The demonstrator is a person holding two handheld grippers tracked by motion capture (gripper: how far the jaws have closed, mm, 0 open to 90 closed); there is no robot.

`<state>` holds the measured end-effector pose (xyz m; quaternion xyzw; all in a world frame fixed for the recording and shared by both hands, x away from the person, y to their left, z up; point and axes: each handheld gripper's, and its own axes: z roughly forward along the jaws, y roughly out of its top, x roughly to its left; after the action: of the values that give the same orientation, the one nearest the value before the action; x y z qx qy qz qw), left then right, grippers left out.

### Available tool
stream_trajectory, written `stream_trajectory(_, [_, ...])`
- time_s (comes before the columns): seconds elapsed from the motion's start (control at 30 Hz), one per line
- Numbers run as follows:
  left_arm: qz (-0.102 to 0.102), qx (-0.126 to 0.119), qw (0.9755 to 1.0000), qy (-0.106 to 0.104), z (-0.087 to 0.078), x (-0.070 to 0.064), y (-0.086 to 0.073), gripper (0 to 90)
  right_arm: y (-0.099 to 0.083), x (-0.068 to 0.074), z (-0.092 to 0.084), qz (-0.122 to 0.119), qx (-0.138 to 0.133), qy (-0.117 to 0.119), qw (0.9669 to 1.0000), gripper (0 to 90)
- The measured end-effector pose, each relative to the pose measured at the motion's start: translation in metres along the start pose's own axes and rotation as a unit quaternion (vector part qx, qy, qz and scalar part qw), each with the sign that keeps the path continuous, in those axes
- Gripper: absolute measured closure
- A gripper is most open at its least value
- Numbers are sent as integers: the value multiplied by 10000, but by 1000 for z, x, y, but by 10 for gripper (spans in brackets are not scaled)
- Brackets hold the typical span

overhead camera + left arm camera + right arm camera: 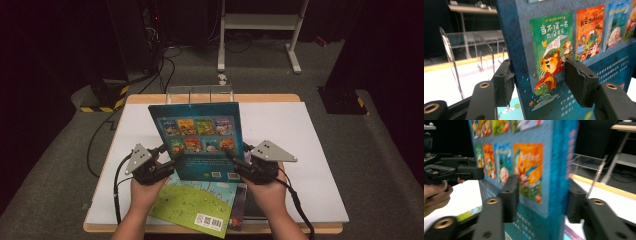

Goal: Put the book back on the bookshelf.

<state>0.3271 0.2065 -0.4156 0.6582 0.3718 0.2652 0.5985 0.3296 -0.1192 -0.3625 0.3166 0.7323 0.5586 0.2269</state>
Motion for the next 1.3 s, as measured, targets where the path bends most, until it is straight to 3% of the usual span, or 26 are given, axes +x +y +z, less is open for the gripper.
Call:
stream_trajectory(0.07, [45,-59,10000,-52,-6,-1,-2,410,-2,0,-2,16,-77,132,9999,486])
stream_trajectory(0.1, [81,-94,9999,-53,-9,-3,-4,405,-3,2,-6,100,-116,367,9992,446])
stream_trajectory(0.2, [177,-143,9997,-68,-17,-7,-8,403,-3,5,-10,73,-113,525,9985,415])
stream_trajectory(0.43, [123,-80,9999,-81,-26,-13,-13,366,2,11,-7,-24,-13,749,9972,338])
stream_trajectory(0.57, [108,-17,9999,-132,-28,-11,-13,329,9,17,1,-268,169,944,9950,506])
stream_trajectory(0.67, [-48,94,9999,-123,-30,-4,-13,318,10,22,4,-581,343,1246,9899,698])
stream_trajectory(0.7, [-127,140,9998,-98,-31,0,-14,318,10,22,4,-581,343,1246,9899,698])
stream_trajectory(0.77, [-269,193,9994,-33,-34,8,-15,316,8,37,6,-863,372,1261,9876,807])
stream_trajectory(0.8, [-312,225,9993,17,-35,11,-15,316,8,37,6,-863,372,1261,9876,807])
stream_trajectory(0.83, [-341,257,9991,55,-36,13,-15,316,8,40,9,-822,355,1023,9907,817])
stream_trajectory(0.87, [-353,280,9989,94,-37,15,-15,315,8,38,11,-732,282,1051,9914,817])
stream_trajectory(0.93, [-318,327,9988,166,-39,17,-14,310,8,42,14,-928,183,768,9926,827])
stream_trajectory(1.0, [-268,377,9987,236,-39,18,-13,307,9,43,16,-918,137,635,9937,828])
stream_trajectory(1.07, [-217,432,9984,294,-39,19,-13,304,12,39,21,-753,108,624,9951,828])
stream_trajectory(1.17, [-154,455,9987,166,-38,16,-11,300,11,33,31,-549,86,587,9967,826])
stream_trajectory(1.3, [-80,350,9993,-119,-35,1,2,192,7,36,39,-571,7,577,9967,824])
